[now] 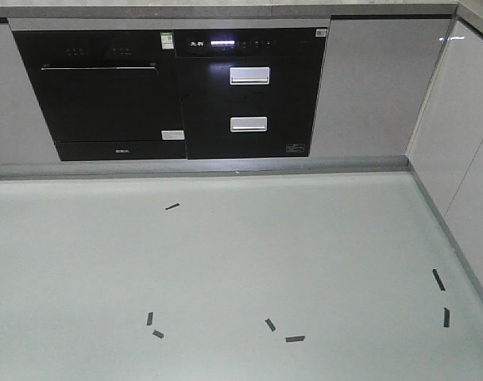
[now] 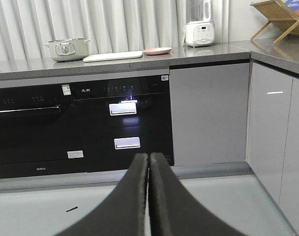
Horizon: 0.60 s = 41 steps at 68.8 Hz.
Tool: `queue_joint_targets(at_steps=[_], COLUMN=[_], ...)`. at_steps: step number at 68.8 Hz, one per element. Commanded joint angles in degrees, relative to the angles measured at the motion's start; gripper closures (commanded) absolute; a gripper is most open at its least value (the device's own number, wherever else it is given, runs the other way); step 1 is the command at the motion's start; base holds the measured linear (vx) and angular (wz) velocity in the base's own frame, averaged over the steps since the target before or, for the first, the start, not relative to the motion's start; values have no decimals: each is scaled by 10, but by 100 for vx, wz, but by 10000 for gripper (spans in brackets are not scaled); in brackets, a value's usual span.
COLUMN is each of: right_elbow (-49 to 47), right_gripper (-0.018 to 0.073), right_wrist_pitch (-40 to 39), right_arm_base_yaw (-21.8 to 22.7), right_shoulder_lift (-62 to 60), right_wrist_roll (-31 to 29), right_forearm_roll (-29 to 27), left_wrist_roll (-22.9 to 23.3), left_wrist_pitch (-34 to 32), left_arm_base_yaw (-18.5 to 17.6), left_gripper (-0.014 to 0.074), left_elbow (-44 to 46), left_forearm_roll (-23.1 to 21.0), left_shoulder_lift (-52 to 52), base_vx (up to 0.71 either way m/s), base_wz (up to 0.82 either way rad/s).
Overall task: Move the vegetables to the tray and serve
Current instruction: 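Drive the base forward toward the kitchen counter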
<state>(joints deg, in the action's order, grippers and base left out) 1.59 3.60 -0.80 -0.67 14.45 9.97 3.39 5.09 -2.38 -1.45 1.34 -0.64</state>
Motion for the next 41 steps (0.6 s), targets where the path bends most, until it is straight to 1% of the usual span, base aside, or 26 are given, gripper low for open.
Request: queue_joint_targets(at_steps=[1,41], right_elbow=[9,9], right_gripper=[562,562], right_wrist_pitch=[-45,-44], right_arm_base_yaw=[3,3], right_shoulder_lift=[-3,-3], right_wrist_roll=[-2,-2], right_forearm_roll=[7,7], left_wrist_roll=[5,5], left_wrist_pitch=[-40,-40], left_arm_base_yaw=[1,1], left_gripper=[602,602], left_elbow=[-16,-16], left_forearm_roll=[-2,-2], left_shoulder_lift=[-8,-8], base_vx=[3,7], base_wz=[2,-1])
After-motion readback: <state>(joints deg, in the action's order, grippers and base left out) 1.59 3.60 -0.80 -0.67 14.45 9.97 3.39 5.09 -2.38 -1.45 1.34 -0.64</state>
